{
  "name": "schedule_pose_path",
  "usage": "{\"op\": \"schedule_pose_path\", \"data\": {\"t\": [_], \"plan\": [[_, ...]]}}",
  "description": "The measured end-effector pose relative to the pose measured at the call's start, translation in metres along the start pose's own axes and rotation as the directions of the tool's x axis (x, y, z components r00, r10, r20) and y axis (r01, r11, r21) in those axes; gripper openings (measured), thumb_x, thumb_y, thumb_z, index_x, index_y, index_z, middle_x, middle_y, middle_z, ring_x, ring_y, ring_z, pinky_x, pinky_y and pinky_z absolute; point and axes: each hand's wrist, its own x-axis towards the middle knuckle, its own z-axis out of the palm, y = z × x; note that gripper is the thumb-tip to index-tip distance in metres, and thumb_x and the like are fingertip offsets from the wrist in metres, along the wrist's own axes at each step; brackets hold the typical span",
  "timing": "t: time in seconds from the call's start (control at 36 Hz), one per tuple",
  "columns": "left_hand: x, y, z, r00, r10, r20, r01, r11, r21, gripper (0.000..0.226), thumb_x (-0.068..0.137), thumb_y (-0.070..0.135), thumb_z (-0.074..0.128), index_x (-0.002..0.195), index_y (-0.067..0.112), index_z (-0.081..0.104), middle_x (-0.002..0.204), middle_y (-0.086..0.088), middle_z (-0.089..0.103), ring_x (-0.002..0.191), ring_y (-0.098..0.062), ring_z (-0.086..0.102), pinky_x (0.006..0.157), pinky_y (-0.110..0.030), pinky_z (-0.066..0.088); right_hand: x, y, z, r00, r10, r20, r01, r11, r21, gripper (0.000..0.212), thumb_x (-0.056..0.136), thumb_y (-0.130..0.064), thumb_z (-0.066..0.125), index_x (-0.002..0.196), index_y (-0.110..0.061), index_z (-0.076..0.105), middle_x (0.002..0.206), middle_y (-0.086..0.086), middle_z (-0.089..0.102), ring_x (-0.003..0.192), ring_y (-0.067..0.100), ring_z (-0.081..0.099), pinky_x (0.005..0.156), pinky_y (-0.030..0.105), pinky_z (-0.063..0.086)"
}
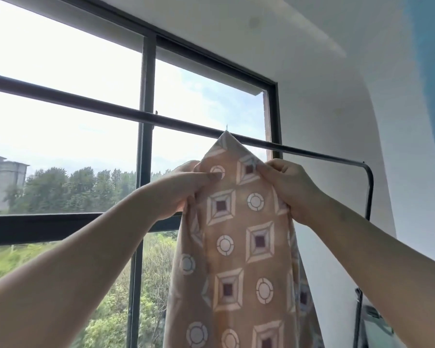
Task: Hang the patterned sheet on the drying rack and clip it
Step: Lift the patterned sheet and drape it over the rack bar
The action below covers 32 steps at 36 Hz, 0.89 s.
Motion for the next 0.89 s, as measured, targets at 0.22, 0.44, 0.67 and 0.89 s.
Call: {"op": "schedule_pose_path", "data": {"t": [0.22, 0.44, 0.67, 0.89], "plan": [[0.007, -0.018, 0.016, 0.987, -0.107, -0.118, 0.122, 0.984, 0.130, 0.011, 0.085, 0.018, 0.062, 0.091, 0.009, 0.062, 0.077, -0.004, 0.065, 0.073, -0.021, 0.061, 0.078, -0.036, 0.052, -0.008, 0.014, 0.013, 0.992, -0.036, 0.118, 0.055, 0.986, -0.157, 0.030, 0.077, -0.038, 0.068, 0.086, -0.012, 0.056, 0.070, 0.004, 0.063, 0.054, 0.013, 0.061, 0.054, 0.026, 0.052], [0.016, -0.002, 0.003, 0.920, 0.018, -0.392, -0.048, 0.997, -0.067, 0.019, 0.092, 0.018, 0.054, 0.072, 0.016, 0.054, 0.059, 0.001, 0.061, 0.061, -0.016, 0.054, 0.059, -0.027, 0.044, -0.027, 0.044, 0.020, 0.819, 0.308, 0.484, -0.139, 0.925, -0.355, 0.029, 0.078, -0.029, 0.070, 0.095, -0.010, 0.054, 0.074, 0.002, 0.061, 0.062, 0.009, 0.055, 0.057, 0.019, 0.046], [0.018, -0.001, -0.009, 0.898, -0.022, -0.439, -0.032, 0.993, -0.115, 0.021, 0.092, 0.027, 0.055, 0.073, 0.018, 0.055, 0.044, 0.006, 0.061, 0.039, -0.010, 0.059, 0.048, -0.021, 0.048, -0.039, 0.080, 0.031, 0.683, 0.533, 0.500, -0.125, 0.759, -0.639, 0.022, 0.087, -0.020, 0.063, 0.103, -0.004, 0.066, 0.078, -0.006, 0.061, 0.064, 0.005, 0.055, 0.062, 0.019, 0.047], [0.018, -0.008, -0.022, 0.873, -0.079, -0.480, -0.079, 0.951, -0.300, 0.021, 0.090, 0.027, 0.058, 0.074, 0.015, 0.058, 0.047, 0.005, 0.063, 0.041, -0.011, 0.060, 0.051, -0.026, 0.048, -0.049, 0.116, 0.042, 0.436, 0.766, 0.472, -0.127, 0.571, -0.811, 0.035, 0.095, -0.023, 0.050, 0.124, -0.004, 0.056, 0.126, 0.009, 0.059, 0.087, 0.016, 0.061, 0.067, 0.026, 0.050]]}}
